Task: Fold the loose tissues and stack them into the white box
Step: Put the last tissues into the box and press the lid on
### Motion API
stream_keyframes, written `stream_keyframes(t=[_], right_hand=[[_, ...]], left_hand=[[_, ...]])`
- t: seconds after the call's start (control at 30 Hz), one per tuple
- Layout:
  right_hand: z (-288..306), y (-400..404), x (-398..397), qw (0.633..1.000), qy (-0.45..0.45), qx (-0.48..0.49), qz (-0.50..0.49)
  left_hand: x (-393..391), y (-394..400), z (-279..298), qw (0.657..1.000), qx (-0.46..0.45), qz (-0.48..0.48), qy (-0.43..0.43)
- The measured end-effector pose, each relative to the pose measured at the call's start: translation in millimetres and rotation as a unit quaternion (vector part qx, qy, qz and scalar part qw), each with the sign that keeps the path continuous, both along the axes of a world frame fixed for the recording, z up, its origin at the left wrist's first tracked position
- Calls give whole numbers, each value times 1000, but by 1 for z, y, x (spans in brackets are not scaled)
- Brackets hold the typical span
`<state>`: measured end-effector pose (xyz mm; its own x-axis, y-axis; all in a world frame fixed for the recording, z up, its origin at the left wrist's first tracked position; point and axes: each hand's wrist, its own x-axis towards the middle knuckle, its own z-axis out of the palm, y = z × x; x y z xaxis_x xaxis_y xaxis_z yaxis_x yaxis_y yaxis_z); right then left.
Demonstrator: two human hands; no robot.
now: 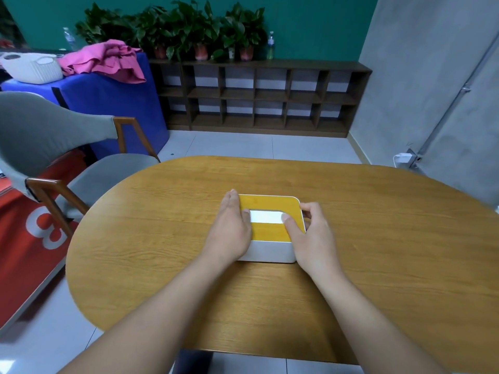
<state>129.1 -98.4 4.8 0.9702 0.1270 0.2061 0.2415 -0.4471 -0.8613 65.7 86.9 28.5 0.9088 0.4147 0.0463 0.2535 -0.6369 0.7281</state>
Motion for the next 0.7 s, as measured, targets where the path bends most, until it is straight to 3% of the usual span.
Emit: stream_keyframes(t=[0.13, 0.27, 0.33, 0.7], right_hand=[[0, -5, 14, 1000, -6, 20, -3], [10, -13, 48, 999, 12, 33, -14], [14, -16, 68, 999, 16, 36, -22], [12, -16, 165, 998, 9, 23, -49]], left_hand=[[16, -1, 1, 999, -42, 3, -28], [47, -7, 6, 965, -254, 18, -57], [66, -10, 7, 947, -313, 24, -65], [168, -15, 3, 947, -312, 25, -76]])
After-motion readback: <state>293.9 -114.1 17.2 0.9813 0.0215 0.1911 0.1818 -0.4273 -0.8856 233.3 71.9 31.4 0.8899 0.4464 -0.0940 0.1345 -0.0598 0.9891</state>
